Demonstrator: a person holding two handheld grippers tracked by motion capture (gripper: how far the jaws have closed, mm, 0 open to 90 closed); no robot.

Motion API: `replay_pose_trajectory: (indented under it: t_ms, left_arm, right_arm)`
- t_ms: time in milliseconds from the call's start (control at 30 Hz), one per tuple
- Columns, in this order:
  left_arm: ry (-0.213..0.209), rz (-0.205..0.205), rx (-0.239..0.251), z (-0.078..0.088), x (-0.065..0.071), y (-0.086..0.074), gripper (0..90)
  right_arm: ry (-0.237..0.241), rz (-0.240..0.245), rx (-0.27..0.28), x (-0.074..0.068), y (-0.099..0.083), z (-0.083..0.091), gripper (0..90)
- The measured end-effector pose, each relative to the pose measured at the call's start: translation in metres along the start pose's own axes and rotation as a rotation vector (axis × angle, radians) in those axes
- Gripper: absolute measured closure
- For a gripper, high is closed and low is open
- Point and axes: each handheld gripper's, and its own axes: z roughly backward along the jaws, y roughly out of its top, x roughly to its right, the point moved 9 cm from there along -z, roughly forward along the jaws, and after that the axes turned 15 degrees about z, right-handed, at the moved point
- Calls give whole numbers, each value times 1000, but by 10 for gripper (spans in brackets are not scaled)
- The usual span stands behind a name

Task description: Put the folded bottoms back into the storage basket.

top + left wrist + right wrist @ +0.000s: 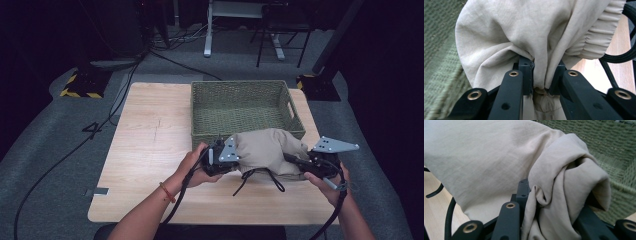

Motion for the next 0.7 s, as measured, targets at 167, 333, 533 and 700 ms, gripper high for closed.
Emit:
replay_pose_trajectory:
  t_ms: [167,333,533,700]
  left_arm:
    - [23,-7,11,8,-8,10,778]
    - [42,-3,28,13,-17,18,778]
    - [74,24,35,22,-40,26,778]
    - [100,36,42,28,-54,31,778]
  right_arm:
    - [-16,23,4,8,15,-1,723]
    - [-19,35,8,16,29,-5,723]
    - [-25,67,-6,27,49,-16,722]
    - [-28,89,-20,34,64,-27,723]
